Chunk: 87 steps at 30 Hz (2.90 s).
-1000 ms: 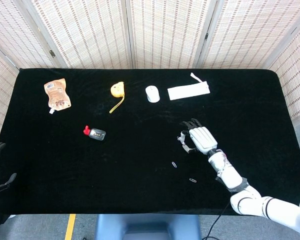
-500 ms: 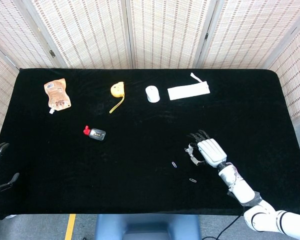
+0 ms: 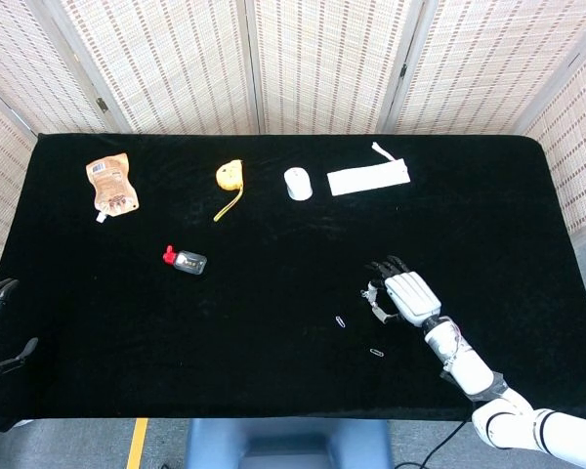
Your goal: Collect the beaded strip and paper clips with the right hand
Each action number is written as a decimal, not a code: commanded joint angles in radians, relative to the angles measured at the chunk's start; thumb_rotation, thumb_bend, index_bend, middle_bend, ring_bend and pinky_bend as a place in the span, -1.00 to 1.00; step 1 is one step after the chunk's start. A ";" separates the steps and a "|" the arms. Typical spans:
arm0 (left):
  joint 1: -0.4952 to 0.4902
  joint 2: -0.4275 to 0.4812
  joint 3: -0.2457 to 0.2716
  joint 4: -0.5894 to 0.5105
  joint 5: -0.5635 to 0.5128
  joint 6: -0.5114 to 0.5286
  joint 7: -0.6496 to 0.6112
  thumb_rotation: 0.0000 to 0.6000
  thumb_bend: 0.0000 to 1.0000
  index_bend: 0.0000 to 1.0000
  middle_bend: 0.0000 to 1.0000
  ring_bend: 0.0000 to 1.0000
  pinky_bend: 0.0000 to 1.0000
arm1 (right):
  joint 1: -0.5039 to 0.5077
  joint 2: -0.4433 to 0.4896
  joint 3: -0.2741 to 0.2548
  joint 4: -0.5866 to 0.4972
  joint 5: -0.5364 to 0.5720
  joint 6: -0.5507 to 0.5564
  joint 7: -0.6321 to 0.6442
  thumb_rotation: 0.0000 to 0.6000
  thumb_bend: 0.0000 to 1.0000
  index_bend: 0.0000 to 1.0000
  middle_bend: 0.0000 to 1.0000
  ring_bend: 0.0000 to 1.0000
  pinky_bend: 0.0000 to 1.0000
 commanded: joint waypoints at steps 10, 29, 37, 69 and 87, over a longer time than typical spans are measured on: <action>0.000 -0.001 0.000 0.001 0.000 0.000 0.002 1.00 -0.28 -0.97 -0.77 -0.70 -0.88 | -0.015 0.020 0.008 -0.008 -0.016 0.027 0.044 1.00 -0.18 0.63 -0.66 -0.72 -1.00; -0.003 -0.005 -0.001 0.000 -0.004 -0.005 0.014 1.00 -0.28 -0.97 -0.77 -0.70 -0.88 | -0.076 0.098 0.010 -0.048 -0.047 0.132 0.077 1.00 -0.18 0.63 -0.66 -0.72 -1.00; -0.009 -0.012 -0.001 -0.004 -0.009 -0.015 0.040 1.00 -0.28 -0.97 -0.77 -0.70 -0.88 | -0.197 0.152 -0.020 -0.025 -0.033 0.269 0.049 1.00 -0.18 0.63 -0.66 -0.72 -1.00; -0.039 -0.024 0.003 -0.009 -0.016 -0.060 0.088 1.00 -0.28 -0.97 -0.77 -0.70 -0.88 | -0.360 0.075 -0.050 0.222 -0.045 0.322 0.064 1.00 -0.28 -1.00 -1.00 -1.00 -1.00; -0.029 -0.025 0.009 -0.012 0.009 -0.023 0.094 1.00 -0.28 -0.97 -0.77 -0.70 -0.88 | -0.498 0.325 0.022 -0.374 0.076 0.587 -0.441 1.00 -0.32 -0.87 -1.00 -1.00 -1.00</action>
